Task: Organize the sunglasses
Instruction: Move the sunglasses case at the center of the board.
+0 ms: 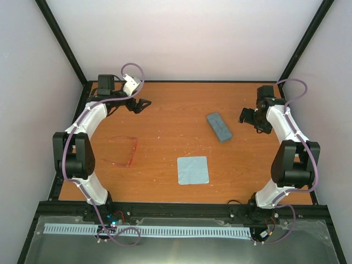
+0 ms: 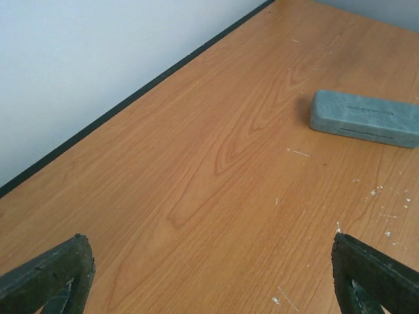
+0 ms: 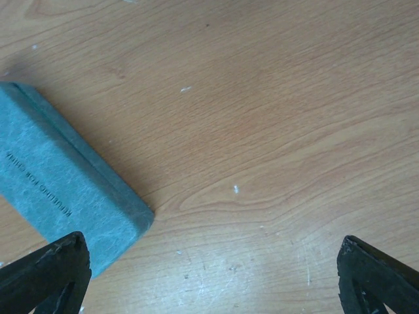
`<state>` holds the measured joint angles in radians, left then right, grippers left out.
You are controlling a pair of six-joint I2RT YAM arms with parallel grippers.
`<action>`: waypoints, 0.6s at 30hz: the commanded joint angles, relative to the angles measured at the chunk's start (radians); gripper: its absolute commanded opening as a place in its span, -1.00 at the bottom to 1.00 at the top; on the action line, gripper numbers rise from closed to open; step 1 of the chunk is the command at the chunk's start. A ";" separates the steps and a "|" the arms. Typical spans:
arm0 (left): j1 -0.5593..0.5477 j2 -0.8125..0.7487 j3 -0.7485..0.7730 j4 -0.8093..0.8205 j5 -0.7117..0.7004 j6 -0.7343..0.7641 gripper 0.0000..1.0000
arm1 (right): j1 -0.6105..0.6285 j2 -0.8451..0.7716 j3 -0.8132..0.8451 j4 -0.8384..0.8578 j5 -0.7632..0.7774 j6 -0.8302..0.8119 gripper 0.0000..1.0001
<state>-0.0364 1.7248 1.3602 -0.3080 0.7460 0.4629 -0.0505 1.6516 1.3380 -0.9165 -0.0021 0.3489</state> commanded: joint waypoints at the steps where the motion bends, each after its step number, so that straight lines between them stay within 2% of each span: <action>1: -0.043 0.018 0.121 -0.174 -0.030 0.134 0.94 | 0.001 -0.037 -0.016 -0.025 -0.106 -0.080 1.00; 3: -0.052 0.048 0.157 -0.232 -0.040 0.156 0.87 | 0.002 -0.036 -0.032 -0.035 -0.139 -0.118 0.94; 5: -0.053 0.065 0.186 -0.270 -0.040 0.162 0.70 | 0.009 -0.044 -0.051 -0.039 -0.153 -0.145 0.83; 8: -0.053 0.046 0.155 -0.232 -0.020 0.181 0.43 | 0.045 -0.047 -0.086 0.005 -0.176 -0.137 0.82; 11: -0.053 0.028 0.116 -0.208 0.015 0.229 0.40 | 0.114 -0.009 -0.051 0.004 -0.183 -0.127 0.82; 15: -0.053 0.027 0.075 -0.197 0.027 0.267 0.50 | 0.221 0.066 0.017 -0.024 -0.061 -0.160 0.92; 18: -0.052 0.017 0.016 -0.162 0.041 0.293 0.54 | 0.269 0.139 0.065 -0.058 -0.019 -0.193 0.89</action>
<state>-0.0853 1.7679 1.4315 -0.4911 0.7467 0.6846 0.1638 1.7073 1.3373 -0.9306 -0.1020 0.2092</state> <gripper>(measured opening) 0.760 0.955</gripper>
